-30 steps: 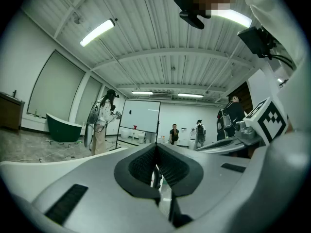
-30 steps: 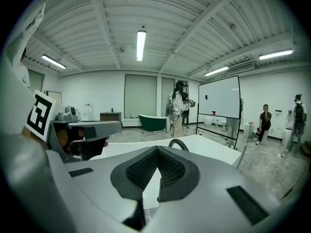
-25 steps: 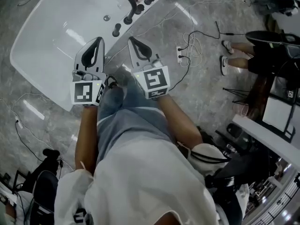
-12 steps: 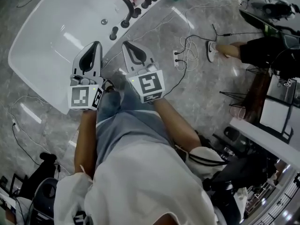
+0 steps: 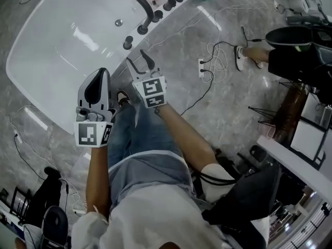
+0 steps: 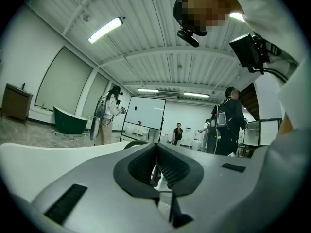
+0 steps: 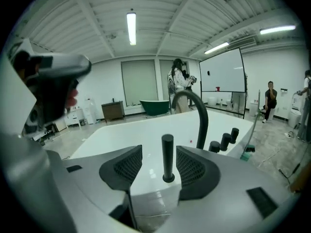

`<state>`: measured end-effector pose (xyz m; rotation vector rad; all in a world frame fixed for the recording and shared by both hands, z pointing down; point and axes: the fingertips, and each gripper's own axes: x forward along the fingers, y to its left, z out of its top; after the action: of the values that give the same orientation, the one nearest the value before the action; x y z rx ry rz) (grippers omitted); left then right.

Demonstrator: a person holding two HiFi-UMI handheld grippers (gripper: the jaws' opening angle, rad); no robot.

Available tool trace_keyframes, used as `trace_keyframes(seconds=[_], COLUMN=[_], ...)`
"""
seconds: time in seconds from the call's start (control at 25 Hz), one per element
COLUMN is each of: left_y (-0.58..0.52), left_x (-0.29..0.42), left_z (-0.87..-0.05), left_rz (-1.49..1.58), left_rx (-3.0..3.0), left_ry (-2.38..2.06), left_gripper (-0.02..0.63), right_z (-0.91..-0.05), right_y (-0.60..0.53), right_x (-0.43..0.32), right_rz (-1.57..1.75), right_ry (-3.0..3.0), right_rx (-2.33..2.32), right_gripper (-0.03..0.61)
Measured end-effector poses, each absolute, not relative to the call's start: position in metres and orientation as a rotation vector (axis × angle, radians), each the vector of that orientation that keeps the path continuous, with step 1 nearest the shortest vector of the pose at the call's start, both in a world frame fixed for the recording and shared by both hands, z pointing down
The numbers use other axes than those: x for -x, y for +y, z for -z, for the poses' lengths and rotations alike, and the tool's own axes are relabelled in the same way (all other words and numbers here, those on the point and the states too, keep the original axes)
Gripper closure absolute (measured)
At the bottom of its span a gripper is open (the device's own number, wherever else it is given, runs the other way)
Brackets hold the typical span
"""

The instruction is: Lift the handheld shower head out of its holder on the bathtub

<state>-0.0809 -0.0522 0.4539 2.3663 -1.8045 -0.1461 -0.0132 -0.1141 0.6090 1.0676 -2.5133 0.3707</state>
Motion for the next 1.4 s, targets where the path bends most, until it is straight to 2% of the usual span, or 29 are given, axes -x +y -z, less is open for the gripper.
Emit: trace_keyframes(seconds=[0.28,0.6,0.76,0.84,1.08,1.4], left_y=[-0.133,-0.158,-0.16,-0.16,-0.167,-0.167], left_x=[0.08,0.089,0.095,0.099,0.117,0.129], left_z=[-0.577,-0.671,-0.696,-0.701,-0.701,-0.666], left_rz=[0.128,0.112,0.117,0.136,0.124,0.142], left_rx=[-2.224,-2.116,-2.068,-2.038,-1.994,-2.028], left_ry=[-1.861,-1.895,-1.916,-1.934,-1.991,-1.995], left_gripper=[0.595,0.595,0.595,0.595,0.595,0.595], right_z=[-0.804,-0.909,-0.934,-0.942,-0.947,-0.884], right_y=[-0.228,-0.274,-0.286,-0.29,-0.294,-0.282], right_x=[0.016,0.045,0.05,0.049,0.054,0.048], right_rz=[-0.37,-0.217,-0.193,-0.186,-0.217,-0.217], right_ry=[-2.372,-2.368,-2.359,-2.35,-2.352,-2.386], right_rx=[-1.0,-0.887,-0.902,-0.904,-0.858,-0.874], right_gripper=[0.373,0.374,0.383,0.434,0.451,0.453])
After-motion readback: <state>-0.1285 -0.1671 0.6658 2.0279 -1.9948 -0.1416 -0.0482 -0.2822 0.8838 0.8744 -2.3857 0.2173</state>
